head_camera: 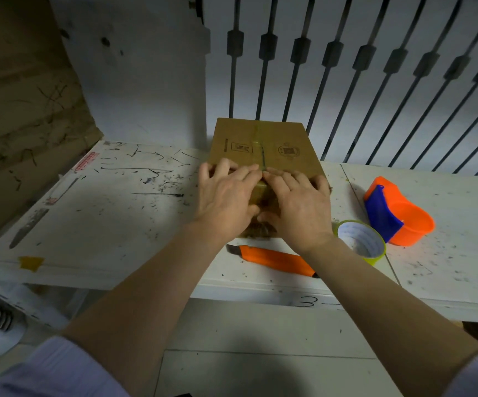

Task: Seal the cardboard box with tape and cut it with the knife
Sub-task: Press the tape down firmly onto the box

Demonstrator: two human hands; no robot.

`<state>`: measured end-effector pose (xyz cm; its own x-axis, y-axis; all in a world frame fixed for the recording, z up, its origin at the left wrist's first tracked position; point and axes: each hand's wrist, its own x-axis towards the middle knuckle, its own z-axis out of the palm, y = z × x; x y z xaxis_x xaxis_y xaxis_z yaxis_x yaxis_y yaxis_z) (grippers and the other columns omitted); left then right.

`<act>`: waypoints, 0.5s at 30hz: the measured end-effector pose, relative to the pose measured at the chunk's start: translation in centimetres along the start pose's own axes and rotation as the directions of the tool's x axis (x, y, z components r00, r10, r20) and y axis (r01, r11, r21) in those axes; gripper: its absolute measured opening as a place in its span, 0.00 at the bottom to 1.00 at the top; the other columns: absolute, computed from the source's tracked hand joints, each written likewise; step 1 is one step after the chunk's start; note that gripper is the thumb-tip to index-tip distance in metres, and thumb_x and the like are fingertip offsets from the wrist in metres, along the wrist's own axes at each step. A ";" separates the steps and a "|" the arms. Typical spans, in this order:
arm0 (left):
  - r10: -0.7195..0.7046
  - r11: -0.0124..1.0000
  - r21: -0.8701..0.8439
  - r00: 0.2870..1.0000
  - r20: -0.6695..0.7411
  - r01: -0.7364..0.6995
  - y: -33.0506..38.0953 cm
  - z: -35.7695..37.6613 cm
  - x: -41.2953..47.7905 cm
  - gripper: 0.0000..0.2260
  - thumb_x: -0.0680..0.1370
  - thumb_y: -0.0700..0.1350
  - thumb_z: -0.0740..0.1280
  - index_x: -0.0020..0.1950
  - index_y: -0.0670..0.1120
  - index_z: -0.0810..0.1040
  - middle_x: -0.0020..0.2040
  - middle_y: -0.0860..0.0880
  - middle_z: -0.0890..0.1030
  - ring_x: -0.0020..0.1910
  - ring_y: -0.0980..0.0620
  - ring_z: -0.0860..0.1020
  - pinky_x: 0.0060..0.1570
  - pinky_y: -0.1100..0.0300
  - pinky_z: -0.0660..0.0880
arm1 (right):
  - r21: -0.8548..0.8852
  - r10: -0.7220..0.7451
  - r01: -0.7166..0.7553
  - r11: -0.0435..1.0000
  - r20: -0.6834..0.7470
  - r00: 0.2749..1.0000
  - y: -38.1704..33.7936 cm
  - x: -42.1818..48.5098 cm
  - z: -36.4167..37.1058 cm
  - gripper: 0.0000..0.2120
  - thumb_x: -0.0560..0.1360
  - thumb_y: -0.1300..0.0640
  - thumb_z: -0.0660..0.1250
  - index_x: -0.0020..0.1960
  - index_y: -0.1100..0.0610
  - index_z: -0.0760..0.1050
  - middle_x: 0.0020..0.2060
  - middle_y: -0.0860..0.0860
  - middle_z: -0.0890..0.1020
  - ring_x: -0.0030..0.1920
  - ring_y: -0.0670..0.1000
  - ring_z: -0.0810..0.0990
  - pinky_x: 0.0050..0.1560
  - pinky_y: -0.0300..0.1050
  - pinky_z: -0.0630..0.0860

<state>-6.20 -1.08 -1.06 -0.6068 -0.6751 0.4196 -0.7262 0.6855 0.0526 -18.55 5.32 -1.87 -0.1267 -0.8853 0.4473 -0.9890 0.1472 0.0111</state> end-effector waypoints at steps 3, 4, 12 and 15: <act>0.001 1.000 0.009 1.000 -0.029 -0.001 0.0 0.1 0.2 0.27 0.71 0.55 0.68 0.68 0.54 0.67 0.70 0.56 0.70 0.65 0.50 0.66 0.62 0.48 0.59 | -0.037 0.011 -0.012 0.999 -0.022 1.000 0.4 0.4 0.1 0.29 0.61 0.44 0.74 0.60 0.52 0.75 0.59 0.49 0.81 0.56 0.56 0.78 0.53 0.51 0.61; 0.004 1.000 0.014 1.000 -0.027 -0.003 0.0 0.1 0.4 0.27 0.71 0.56 0.69 0.68 0.54 0.67 0.70 0.56 0.70 0.65 0.50 0.66 0.61 0.48 0.59 | -0.052 0.014 -0.015 0.999 -0.025 1.000 0.6 0.5 0.2 0.30 0.61 0.43 0.75 0.60 0.52 0.75 0.59 0.49 0.81 0.55 0.57 0.78 0.52 0.50 0.59; 0.030 0.997 0.075 0.999 0.029 -0.032 -0.1 0.5 2.1 0.33 0.70 0.56 0.70 0.72 0.51 0.63 0.73 0.52 0.66 0.63 0.48 0.66 0.58 0.48 0.61 | -0.094 0.042 -0.040 0.995 0.026 0.999 1.7 1.4 0.9 0.28 0.67 0.49 0.72 0.65 0.54 0.71 0.66 0.52 0.76 0.61 0.58 0.74 0.55 0.50 0.56; 0.017 0.997 0.068 0.998 0.062 -0.022 -0.2 0.8 2.7 0.33 0.72 0.56 0.68 0.73 0.50 0.59 0.75 0.52 0.63 0.66 0.48 0.64 0.62 0.46 0.60 | -0.105 0.073 -0.064 0.992 0.087 0.994 2.0 1.9 0.6 0.27 0.74 0.49 0.65 0.70 0.53 0.65 0.71 0.51 0.69 0.69 0.56 0.67 0.65 0.58 0.57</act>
<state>-7.95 -3.21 -0.66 -0.6383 -0.6787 0.3634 -0.7332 0.6797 -0.0185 -20.83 3.69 -1.51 -0.2045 -0.9074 0.3673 -0.9656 0.2486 0.0766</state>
